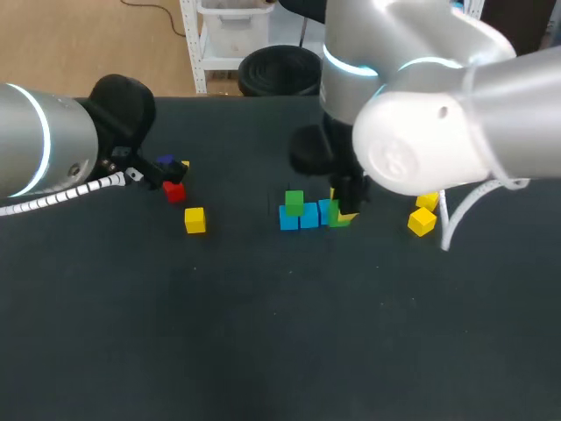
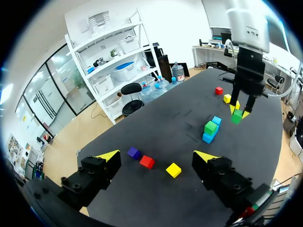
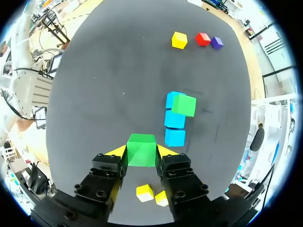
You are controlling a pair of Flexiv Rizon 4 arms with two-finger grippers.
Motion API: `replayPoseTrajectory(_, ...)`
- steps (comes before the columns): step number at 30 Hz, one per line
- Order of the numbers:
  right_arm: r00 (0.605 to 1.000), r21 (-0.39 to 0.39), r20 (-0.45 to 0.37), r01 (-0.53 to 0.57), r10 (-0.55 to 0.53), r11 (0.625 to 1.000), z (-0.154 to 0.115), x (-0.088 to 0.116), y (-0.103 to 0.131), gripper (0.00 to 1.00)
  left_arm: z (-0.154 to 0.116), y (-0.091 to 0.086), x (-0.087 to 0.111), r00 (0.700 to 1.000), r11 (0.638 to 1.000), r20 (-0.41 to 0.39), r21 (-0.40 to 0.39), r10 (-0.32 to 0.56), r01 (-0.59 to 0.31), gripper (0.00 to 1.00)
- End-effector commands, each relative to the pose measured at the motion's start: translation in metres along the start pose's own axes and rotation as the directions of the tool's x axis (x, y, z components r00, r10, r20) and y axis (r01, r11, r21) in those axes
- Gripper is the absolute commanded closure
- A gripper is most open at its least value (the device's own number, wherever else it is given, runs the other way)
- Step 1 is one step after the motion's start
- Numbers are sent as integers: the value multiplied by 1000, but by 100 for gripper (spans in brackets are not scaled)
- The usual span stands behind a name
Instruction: Place the blue cubes, place green cubes on the blue cubes, place the yellow cubes on the green cubes, then place the red cubes on the yellow cubes, and place purple cube on the red cubes.
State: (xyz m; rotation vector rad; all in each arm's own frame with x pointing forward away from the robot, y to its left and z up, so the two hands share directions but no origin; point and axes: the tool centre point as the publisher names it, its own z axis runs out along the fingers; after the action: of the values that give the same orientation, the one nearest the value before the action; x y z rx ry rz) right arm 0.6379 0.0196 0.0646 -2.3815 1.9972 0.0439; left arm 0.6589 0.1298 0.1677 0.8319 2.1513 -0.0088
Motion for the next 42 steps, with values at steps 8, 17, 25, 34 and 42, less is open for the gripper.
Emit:
replayPoseTrajectory(8, 1000, -19, -12, 8, -8, 1000, 13, -10, -17, 100, 1, -1, 1, 1000, 1000, 4, -3, -2, 2, 0)
replayPoseTrajectory(17, 999, -22, -25, 19, -19, 1000, 21, -11, -28, 100, 1, -1, 1, 1000, 1000, 4, -3, -2, 2, 0)
replayPoseTrajectory(25, 999, -22, -34, 19, -20, 1000, 24, -12, -38, 100, 1, -1, 1, 1000, 1000, 4, -3, -2, 2, 0)
replayPoseTrajectory(34, 999, -15, -38, 9, -10, 1000, 22, -10, -48, 100, 1, -1, 1, 1000, 1000, 4, -3, -2, 2, 0)
replayPoseTrajectory(42, 999, -20, -49, -1, 0, 1000, 28, -6, -52, 100, 1, -1, 1, 1000, 1000, 4, -3, -2, 2, 0)
